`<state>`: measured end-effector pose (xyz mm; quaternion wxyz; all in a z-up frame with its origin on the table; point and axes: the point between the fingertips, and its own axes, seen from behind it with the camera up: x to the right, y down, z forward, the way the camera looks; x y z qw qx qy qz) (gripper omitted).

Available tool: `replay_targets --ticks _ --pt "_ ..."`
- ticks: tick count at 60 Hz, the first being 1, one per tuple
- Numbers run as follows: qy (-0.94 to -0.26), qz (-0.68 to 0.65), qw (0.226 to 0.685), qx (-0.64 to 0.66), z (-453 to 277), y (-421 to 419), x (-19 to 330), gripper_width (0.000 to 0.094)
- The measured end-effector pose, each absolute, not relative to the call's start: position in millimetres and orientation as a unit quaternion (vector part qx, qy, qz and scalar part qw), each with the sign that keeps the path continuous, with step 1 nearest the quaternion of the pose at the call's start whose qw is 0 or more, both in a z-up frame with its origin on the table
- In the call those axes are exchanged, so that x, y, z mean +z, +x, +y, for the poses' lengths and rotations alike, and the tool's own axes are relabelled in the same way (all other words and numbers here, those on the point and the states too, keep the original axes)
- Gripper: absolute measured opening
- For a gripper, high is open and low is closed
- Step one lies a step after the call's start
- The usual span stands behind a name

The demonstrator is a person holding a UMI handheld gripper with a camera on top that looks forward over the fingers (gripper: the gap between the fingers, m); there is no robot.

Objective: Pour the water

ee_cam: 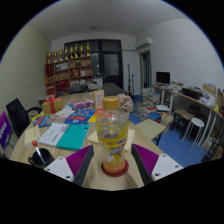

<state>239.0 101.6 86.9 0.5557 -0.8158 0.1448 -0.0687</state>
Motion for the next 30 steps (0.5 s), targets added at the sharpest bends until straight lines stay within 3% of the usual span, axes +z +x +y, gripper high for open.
replay_targets --ticks 18,30 --pt "-0.839 0.146 0.511 -0.113 -62.8 136.6 165.7 0.0835" --pt "-0.837 0.150 0.517 -0.099 -147.8 54.0 217.1 0.0819"
